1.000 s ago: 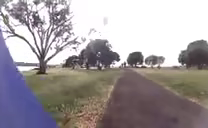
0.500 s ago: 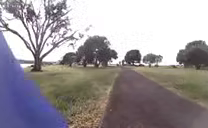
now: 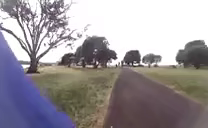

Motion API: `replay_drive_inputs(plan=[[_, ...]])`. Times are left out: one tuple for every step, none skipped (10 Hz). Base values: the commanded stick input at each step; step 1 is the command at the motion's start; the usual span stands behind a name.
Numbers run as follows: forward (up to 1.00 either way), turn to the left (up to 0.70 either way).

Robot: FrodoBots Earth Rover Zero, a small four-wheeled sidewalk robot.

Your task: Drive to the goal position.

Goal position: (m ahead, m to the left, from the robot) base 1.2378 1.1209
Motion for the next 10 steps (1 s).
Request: replay_drive_inputs(plan=[[0.7, 0.0], [0.0, 0.0], [0.0, 0.0], [0.0, 0.0], [0.0, 0.0], [0.0, 0.0], [0.0, 0.0], [0.0, 0.0], [0.0, 0.0], [0.0, 0.0]])
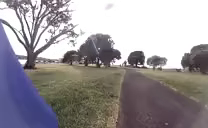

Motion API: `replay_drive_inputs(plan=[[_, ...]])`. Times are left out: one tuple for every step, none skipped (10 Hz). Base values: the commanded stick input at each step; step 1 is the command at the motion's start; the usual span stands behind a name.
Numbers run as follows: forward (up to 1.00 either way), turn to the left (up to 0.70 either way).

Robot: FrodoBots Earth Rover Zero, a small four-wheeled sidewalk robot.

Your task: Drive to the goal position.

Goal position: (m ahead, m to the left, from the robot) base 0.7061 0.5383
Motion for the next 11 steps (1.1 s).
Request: replay_drive_inputs(plan=[[0.29, 0.0], [0.64, 0.0], [0.7, -0.01], [0.7, -0.01], [0.7, -0.02], [0.7, -0.03], [0.7, -0.06], [0.7, -0.12], [0.48, -0.31], [0.13, -0.59], [0.0, -0.7]])
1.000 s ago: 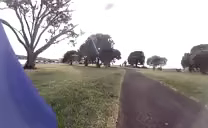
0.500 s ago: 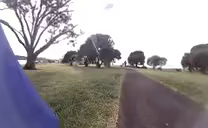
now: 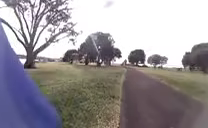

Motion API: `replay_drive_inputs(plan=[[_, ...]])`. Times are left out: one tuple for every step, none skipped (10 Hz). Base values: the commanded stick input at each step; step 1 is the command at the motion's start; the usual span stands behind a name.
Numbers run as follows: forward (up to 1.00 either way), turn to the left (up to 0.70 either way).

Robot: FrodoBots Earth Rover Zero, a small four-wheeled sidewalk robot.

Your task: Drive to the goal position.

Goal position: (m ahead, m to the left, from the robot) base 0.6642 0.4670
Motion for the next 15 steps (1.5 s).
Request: replay_drive_inputs(plan=[[0.0, -0.7], [0.0, -0.61], [0.0, -0.45], [0.0, -0.29], [0.0, -0.13], [0.0, 0.0], [0.0, 0.0], [0.0, 0.0], [0.0, 0.0], [0.0, -0.06], [0.0, -0.33], [0.0, -0.56], [0.0, -0.58], [0.0, -0.6], [0.0, -0.62]])
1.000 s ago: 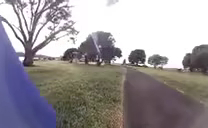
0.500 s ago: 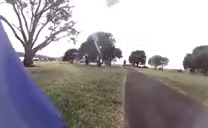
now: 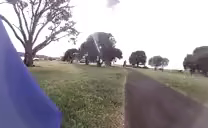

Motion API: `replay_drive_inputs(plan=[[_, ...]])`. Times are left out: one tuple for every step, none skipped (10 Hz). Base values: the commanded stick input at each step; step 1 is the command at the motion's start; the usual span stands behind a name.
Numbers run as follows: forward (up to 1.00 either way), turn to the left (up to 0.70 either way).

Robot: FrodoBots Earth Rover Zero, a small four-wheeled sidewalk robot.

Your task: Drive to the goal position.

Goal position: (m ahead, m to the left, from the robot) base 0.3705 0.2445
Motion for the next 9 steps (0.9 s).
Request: replay_drive_inputs(plan=[[0.0, -0.63], [0.0, -0.65], [0.0, -0.67], [0.0, -0.69], [0.0, -0.7], [0.0, -0.7], [0.0, -0.7], [0.0, -0.7], [0.0, -0.7]])
